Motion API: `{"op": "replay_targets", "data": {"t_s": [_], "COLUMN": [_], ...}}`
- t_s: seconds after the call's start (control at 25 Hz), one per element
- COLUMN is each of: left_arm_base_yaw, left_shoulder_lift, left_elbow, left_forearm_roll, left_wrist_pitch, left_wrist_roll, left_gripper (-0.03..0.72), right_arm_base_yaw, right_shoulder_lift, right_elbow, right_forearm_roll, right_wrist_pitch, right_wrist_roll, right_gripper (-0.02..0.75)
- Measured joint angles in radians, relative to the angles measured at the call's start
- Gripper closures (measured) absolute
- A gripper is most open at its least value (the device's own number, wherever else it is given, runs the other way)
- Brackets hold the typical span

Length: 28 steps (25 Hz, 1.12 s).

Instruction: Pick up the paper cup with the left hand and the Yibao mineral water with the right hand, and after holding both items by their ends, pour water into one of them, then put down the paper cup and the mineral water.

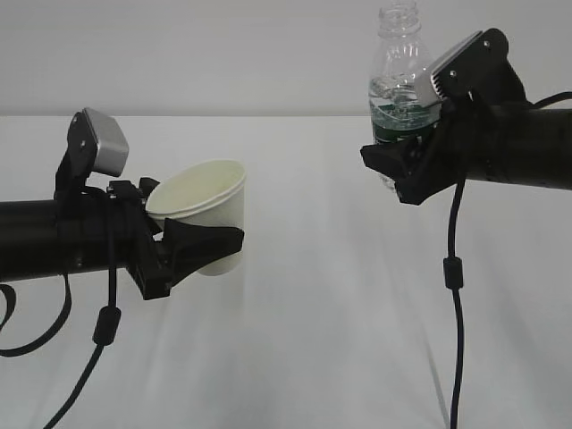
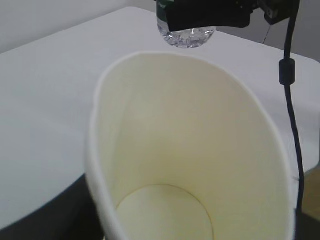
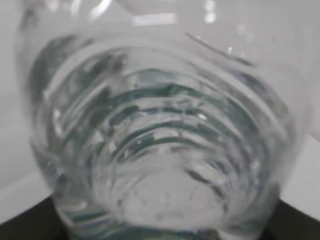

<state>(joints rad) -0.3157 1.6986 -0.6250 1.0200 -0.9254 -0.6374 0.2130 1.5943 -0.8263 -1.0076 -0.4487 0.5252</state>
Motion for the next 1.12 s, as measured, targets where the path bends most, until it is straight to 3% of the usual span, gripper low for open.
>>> {"op": "replay_targets", "data": {"t_s": [0.4, 1.12], "left_arm_base_yaw": [-0.035, -0.045], "left_shoulder_lift": [0.000, 0.000], "left_elbow": [0.000, -0.076], "left_forearm_roll": [0.010, 0.136], "left_wrist_pitch": [-0.001, -0.002], "left_wrist_roll": [-0.010, -0.092], "left_gripper": [0.246, 0.246], "right_arm_base_yaw": [0.001, 0.001], "right_shoulder_lift": [-0.045, -0.055], "right_elbow": [0.000, 0.000], "right_forearm_roll": [-0.093, -0.274], "right_wrist_pitch": [0.007, 0.002], "right_wrist_roll": [0.014, 0.085], "right_gripper": [0.276, 0.276]}}
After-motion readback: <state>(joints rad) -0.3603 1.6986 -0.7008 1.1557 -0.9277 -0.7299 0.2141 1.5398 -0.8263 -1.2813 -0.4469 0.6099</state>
